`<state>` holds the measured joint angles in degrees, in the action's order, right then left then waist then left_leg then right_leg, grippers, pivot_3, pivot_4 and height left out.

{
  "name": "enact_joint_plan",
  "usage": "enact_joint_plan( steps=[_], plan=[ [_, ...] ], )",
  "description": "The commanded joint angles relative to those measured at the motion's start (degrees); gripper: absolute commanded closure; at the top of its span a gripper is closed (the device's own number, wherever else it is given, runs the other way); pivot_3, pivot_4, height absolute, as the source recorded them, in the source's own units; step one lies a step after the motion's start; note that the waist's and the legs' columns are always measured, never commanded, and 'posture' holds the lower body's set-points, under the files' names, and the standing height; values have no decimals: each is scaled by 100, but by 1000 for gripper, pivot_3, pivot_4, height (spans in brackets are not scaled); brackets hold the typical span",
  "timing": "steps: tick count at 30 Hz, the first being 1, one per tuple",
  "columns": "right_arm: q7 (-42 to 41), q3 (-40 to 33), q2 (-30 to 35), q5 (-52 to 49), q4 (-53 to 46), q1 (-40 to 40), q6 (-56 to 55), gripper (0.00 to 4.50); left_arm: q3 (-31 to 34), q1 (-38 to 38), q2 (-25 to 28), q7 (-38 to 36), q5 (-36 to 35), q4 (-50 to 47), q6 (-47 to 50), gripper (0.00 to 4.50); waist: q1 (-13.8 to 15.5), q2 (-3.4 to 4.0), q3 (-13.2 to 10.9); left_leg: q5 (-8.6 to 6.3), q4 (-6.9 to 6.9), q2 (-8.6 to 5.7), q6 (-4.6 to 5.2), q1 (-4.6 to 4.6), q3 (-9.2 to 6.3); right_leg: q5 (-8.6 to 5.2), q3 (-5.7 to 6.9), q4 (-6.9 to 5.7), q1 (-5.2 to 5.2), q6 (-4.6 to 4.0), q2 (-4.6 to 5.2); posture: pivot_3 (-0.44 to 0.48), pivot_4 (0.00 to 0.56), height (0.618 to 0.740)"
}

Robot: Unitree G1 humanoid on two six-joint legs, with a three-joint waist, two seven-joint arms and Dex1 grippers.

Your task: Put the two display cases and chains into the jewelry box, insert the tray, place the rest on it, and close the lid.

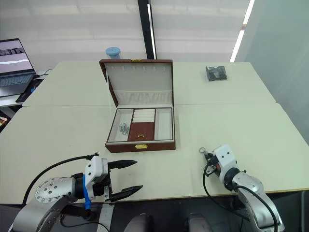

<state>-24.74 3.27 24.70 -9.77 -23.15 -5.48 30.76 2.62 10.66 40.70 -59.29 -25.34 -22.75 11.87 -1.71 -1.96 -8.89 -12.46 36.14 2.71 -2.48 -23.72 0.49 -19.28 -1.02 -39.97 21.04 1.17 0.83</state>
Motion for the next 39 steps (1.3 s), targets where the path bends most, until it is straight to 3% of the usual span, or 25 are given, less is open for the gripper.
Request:
enact_joint_plan(
  steps=[1, 11, 19, 29, 39],
  plan=[
    [-52, 12, -20, -62, 84, -70, 121, 4487, -23, -18, -38, 18, 14, -89, -113, 0, 0, 0, 0, 0, 0, 0, 0, 0, 0, 0, 0, 0, 0, 0, 0, 0, 150, 740],
    [-461, -287, -49, -750, -435, 212, 21, 4487, 33, 3, -188, 180, -45, -103, -27, 0, -1, 7, -4, 0, 0, 0, 0, -2, 1, 0, -1, -1, 2, 0, 0, 0, 150, 740],
    [-516, -233, -100, -1288, -659, 1115, 662, 4487, 250, 258, -477, 693, -105, -235, 8, 0, -8, 7, -4, 0, 0, -1, 0, -4, -1, 0, -1, -1, 3, 0, 1, 0, 150, 740],
    [-419, 24, -795, -1638, 69, 2910, 1206, 4487, 664, 969, -934, 1559, -31, -756, -83, 0, -3, 9, -5, 0, 0, -2, 0, -7, -2, 0, 0, 0, 6, -1, 6, 0, 150, 740],
    [-455, 230, -1285, -1721, 671, 3786, 1225, 4487, 841, 1562, -1253, 2037, 104, -1059, -318, 0, -6, 12, -7, 0, 0, -3, 0, -7, -1, 1, 1, -1, 7, -1, 12, 0, 150, 740]
  ],
)
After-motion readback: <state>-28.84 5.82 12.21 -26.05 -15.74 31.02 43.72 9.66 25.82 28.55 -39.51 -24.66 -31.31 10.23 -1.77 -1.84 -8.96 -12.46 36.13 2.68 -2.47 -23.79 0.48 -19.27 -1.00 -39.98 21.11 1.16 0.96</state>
